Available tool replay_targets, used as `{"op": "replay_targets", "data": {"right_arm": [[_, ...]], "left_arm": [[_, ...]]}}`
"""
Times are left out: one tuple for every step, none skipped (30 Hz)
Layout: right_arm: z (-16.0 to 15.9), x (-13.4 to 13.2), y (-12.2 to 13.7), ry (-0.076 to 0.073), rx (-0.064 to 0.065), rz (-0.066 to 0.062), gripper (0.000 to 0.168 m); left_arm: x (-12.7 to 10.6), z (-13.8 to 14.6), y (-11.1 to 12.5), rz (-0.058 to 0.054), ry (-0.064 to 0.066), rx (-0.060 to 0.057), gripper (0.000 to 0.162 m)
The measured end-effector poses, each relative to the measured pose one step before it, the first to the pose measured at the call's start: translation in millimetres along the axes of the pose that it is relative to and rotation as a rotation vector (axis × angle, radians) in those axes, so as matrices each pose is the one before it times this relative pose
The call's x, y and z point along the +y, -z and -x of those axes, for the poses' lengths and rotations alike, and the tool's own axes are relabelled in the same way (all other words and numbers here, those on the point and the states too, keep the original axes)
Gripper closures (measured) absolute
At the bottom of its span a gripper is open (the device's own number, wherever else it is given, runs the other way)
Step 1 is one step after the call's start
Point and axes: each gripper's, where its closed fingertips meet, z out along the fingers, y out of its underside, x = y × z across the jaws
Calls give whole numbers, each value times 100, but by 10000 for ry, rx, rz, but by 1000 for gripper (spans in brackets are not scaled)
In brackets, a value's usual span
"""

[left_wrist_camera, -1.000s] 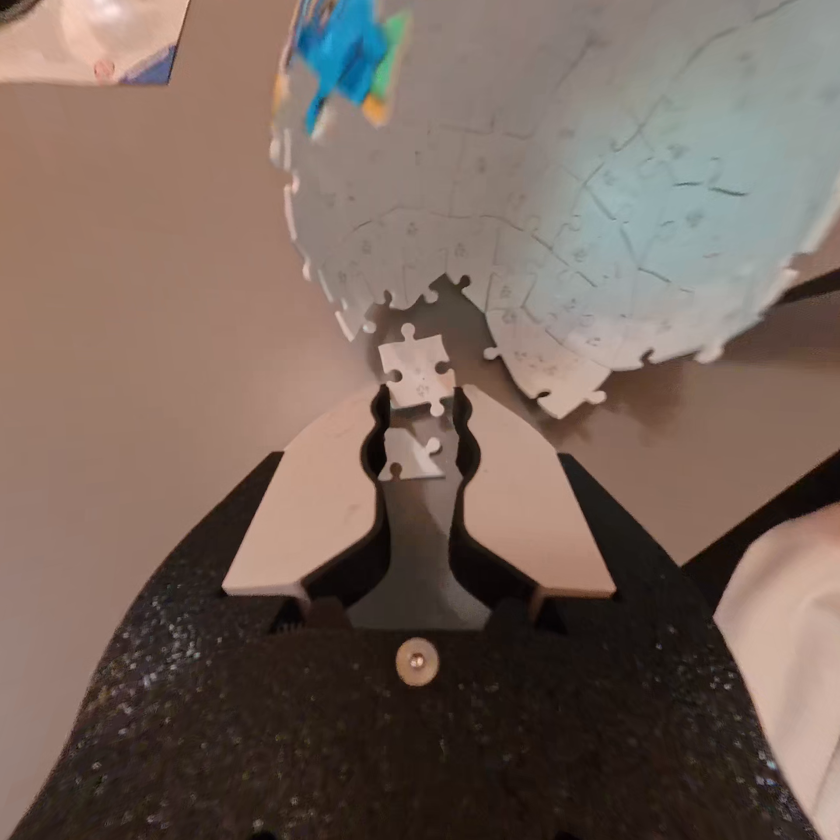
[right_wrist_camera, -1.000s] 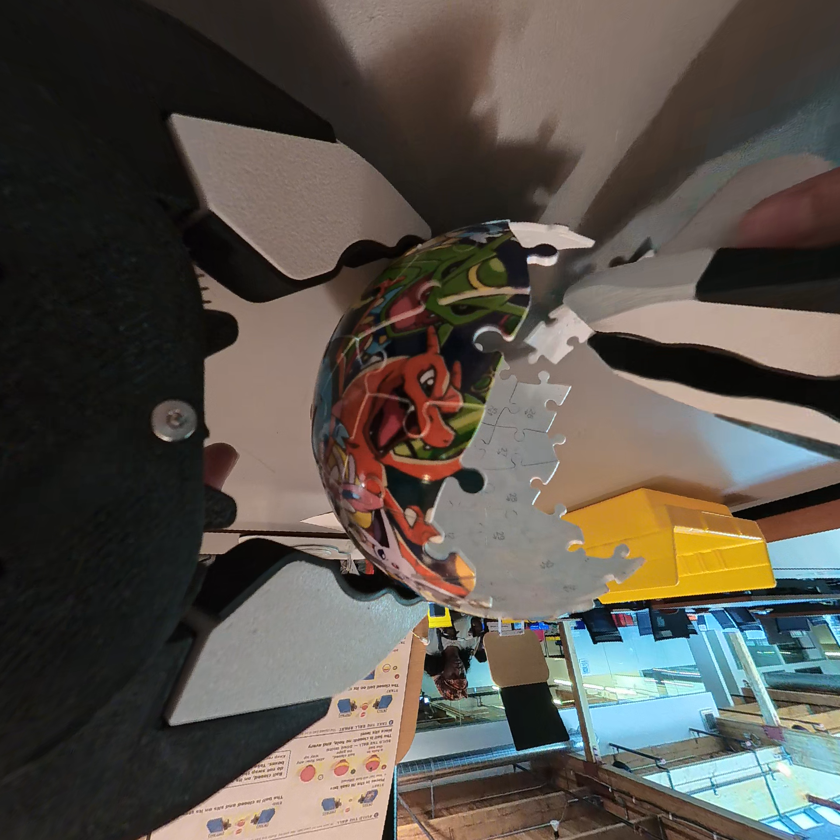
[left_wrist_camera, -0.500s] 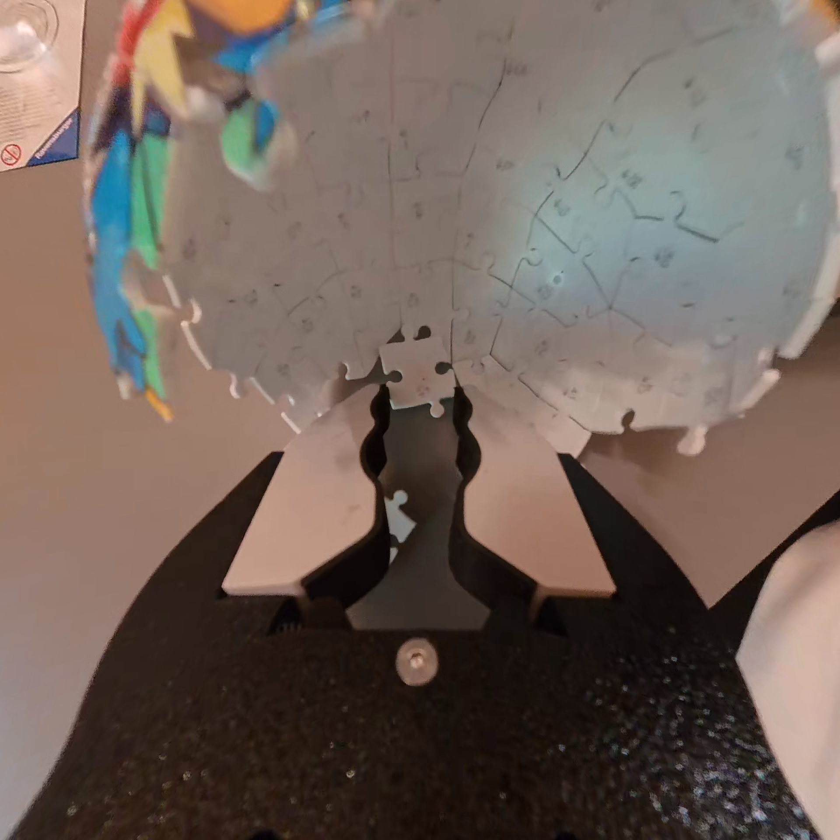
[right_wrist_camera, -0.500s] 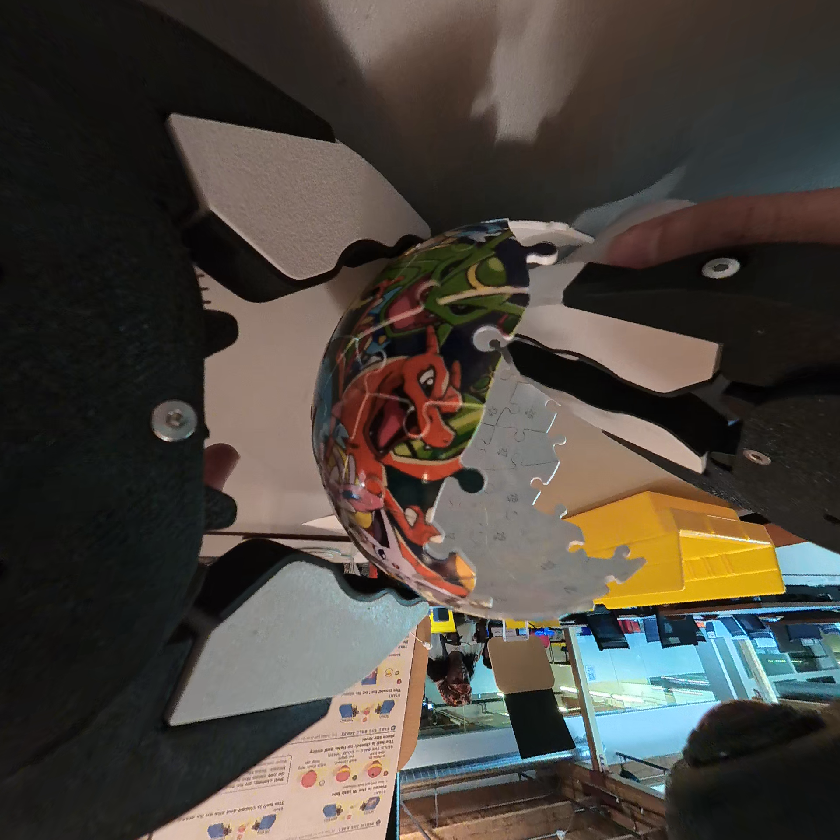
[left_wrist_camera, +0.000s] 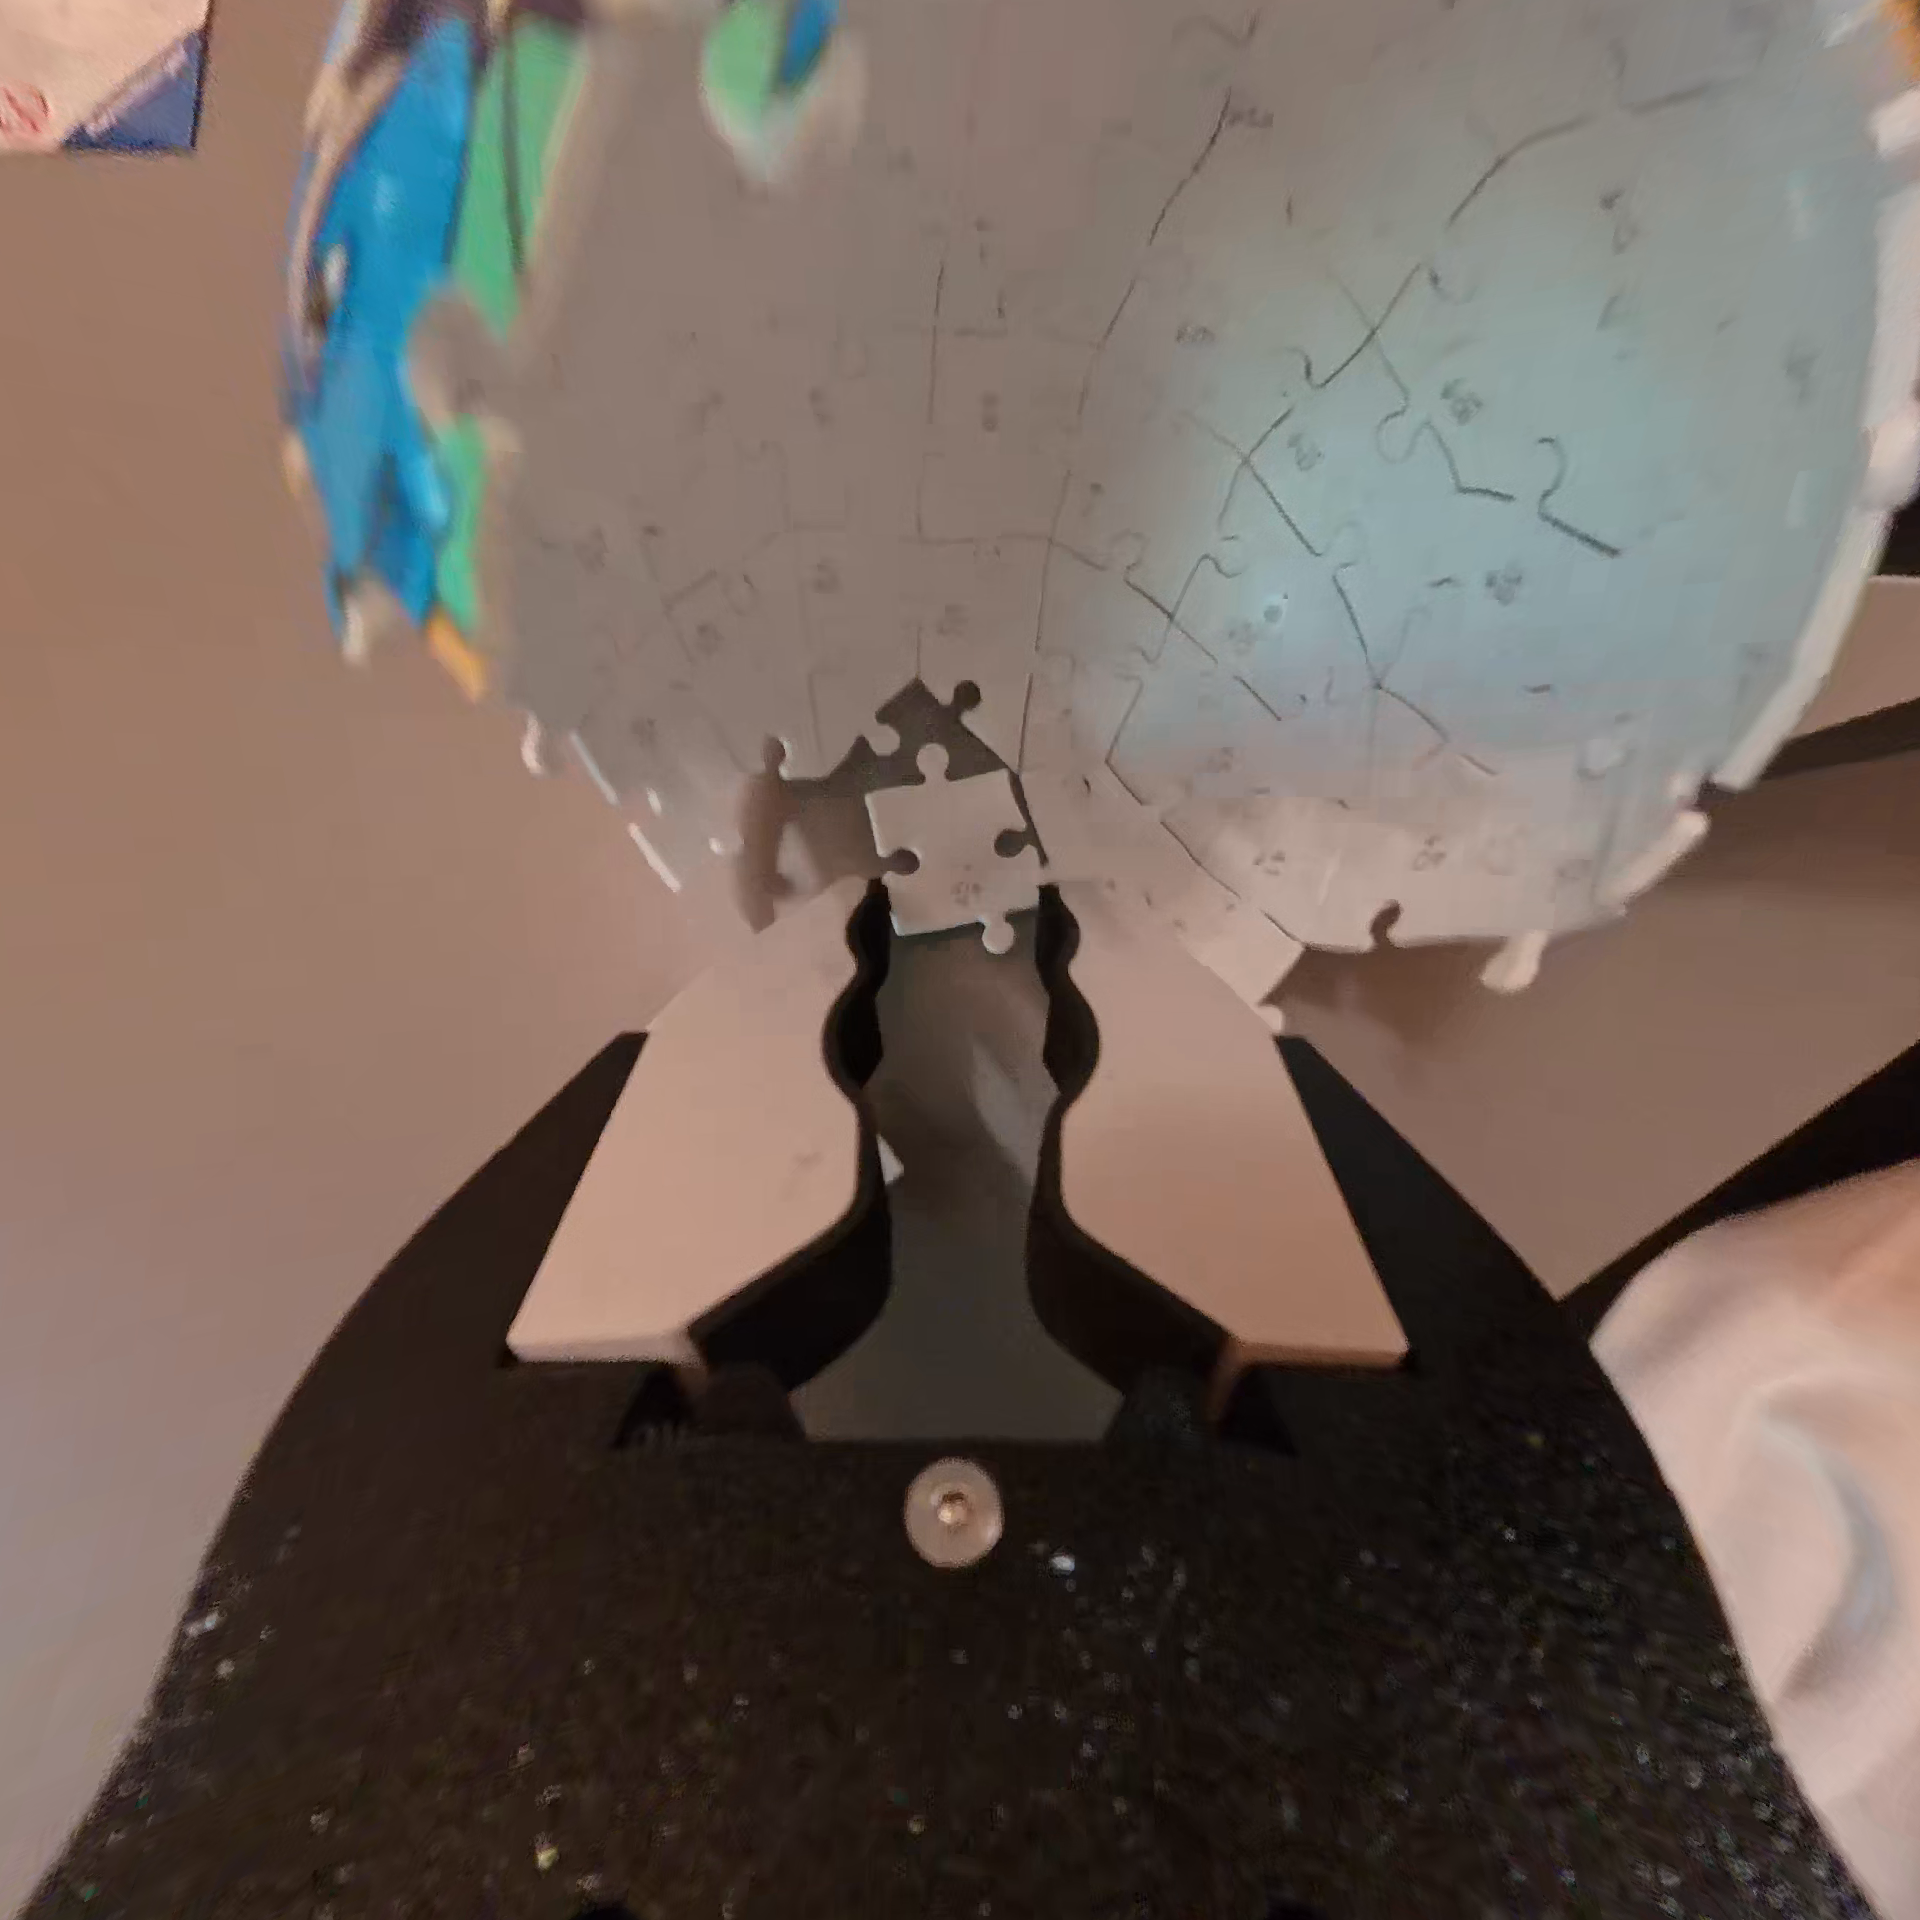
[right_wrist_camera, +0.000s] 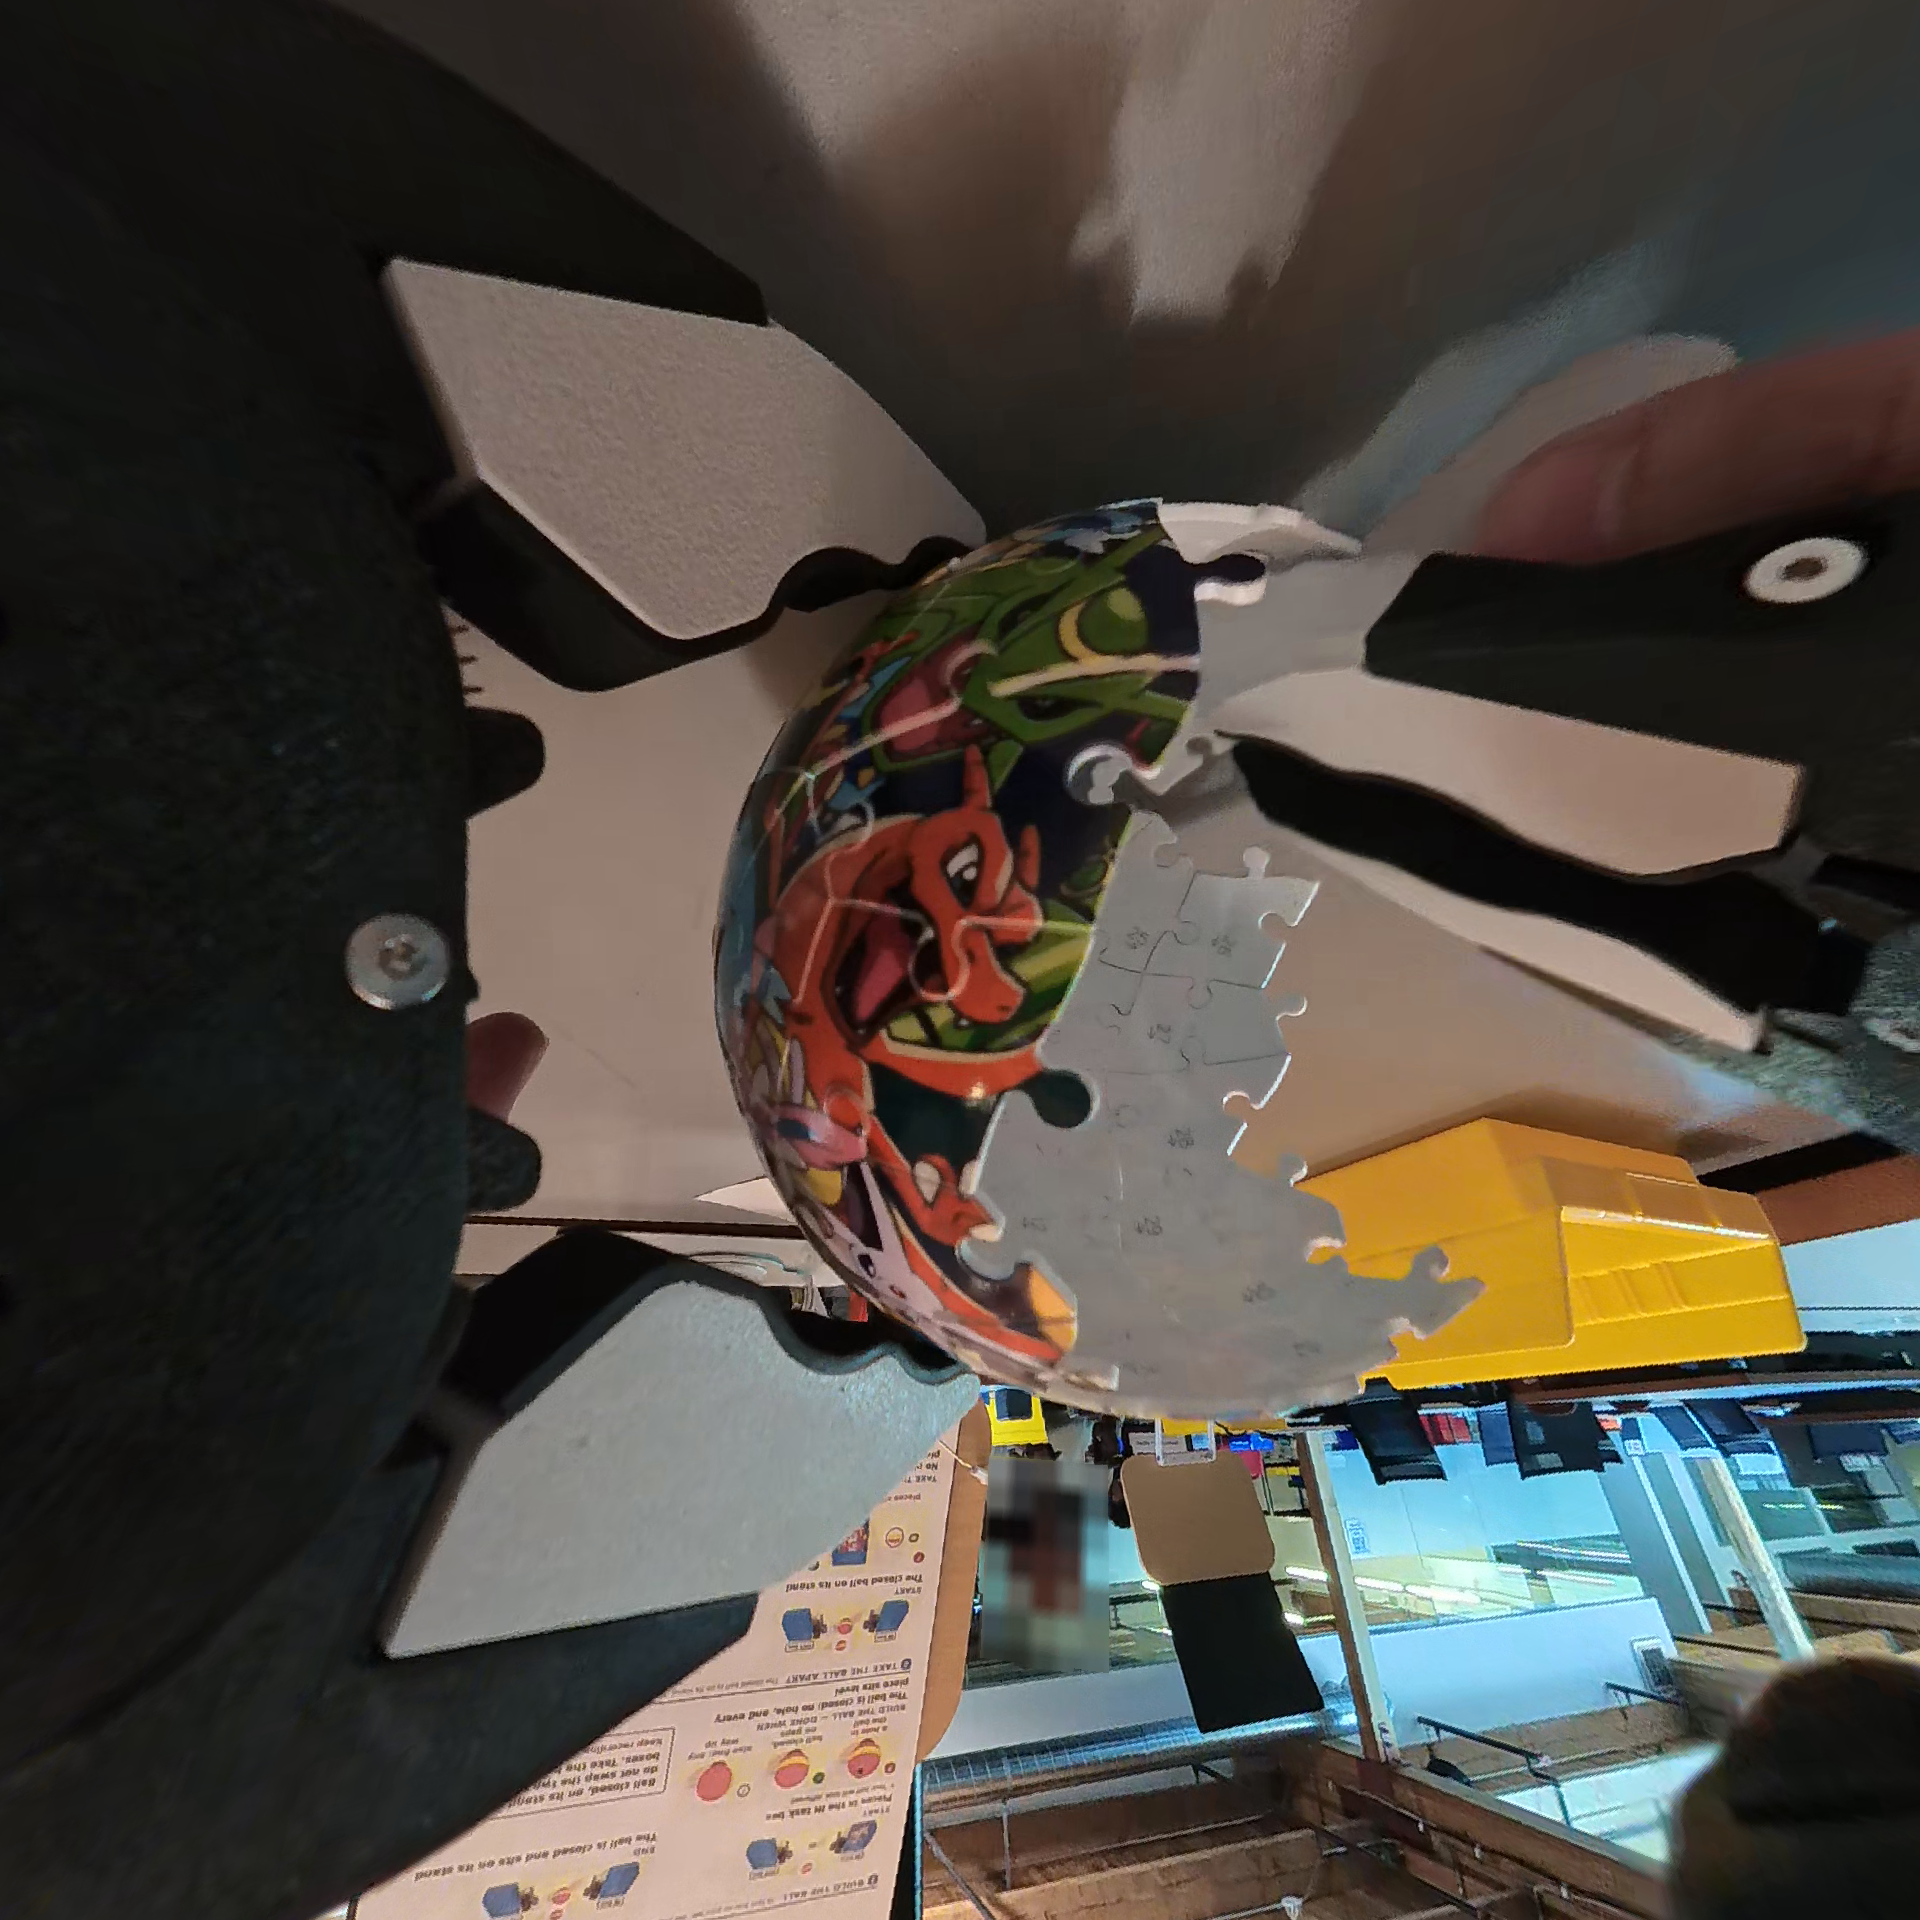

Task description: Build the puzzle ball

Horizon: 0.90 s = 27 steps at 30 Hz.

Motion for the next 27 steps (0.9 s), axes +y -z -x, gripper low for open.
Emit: {"op": "replay_targets", "data": {"right_arm": [[5,-16,1,18,9,-11,35],[4,-5,9,14,3,-7,35],[3,1,0,1,-3,0,35],[-3,8,-3,-16,-1,2,35],[-3,10,-2,-11,3,-7,35],[-1,13,8,-9,4,-5,35],[-1,1,1,-3,3,1,35],[-8,-4,2,12,2,4,35],[0,-14,-2,23,0,9,35],[-2,-21,-2,31,0,10,35],[-1,-21,-1,31,0,11,35],[4,-13,-1,20,-1,9,35],[-3,-1,4,6,1,7,35],[2,12,1,1,5,7,35],[-8,2,10,4,8,2,35],[1,-4,-4,5,6,2,35],[-9,10,5,11,1,7,35],[-16,31,13,18,0,16,35],[-8,46,11,15,0,19,35],[-8,34,7,-3,1,5,35],[-6,23,2,-19,0,-9,35],[0,11,0,-18,-3,-11,35],[-11,8,-7,-5,-3,-6,35],[1,-4,-2,1,-1,-3,35],[-4,-5,-3,3,2,-4,35],[-1,4,-2,-3,0,-4,35],[-3,8,2,-9,-4,-6,35]], "left_arm": [[262,41,226,-5,263,-63,135],[270,144,244,0,212,-74,135],[298,160,263,19,158,-51,135],[265,251,283,-1,158,-75,135],[176,356,301,-70,203,-120,135],[162,471,292,-90,227,-147,135],[205,587,231,-53,232,-183,135],[221,754,161,-27,252,-246,135],[168,791,58,-46,284,-249,135],[105,640,-14,-63,317,-165,135],[57,437,-83,-46,323,-75,135],[46,230,-113,-19,277,-8,135],[78,-21,-143,39,184,68,135],[126,-290,-130,96,55,162,133],[59,-479,-72,70,-115,235,129],[-48,-475,30,-6,-268,225,125],[-43,-233,161,-8,-289,85,124],[-51,75,216,-1,-229,-72,124],[-41,211,255,-1,-158,-106,123],[-5,240,254,0,-82,-61,125],[15,293,206,9,-27,-40,126],[-27,432,152,-5,-19,-98,126],[-95,490,105,-40,-95,-125,126],[-171,446,64,-81,-175,-110,126],[-187,411,-3,-87,-178,-116,125],[-168,286,-111,-62,-142,-65,125],[-14,-11,-185,51,-119,88,125]]}}
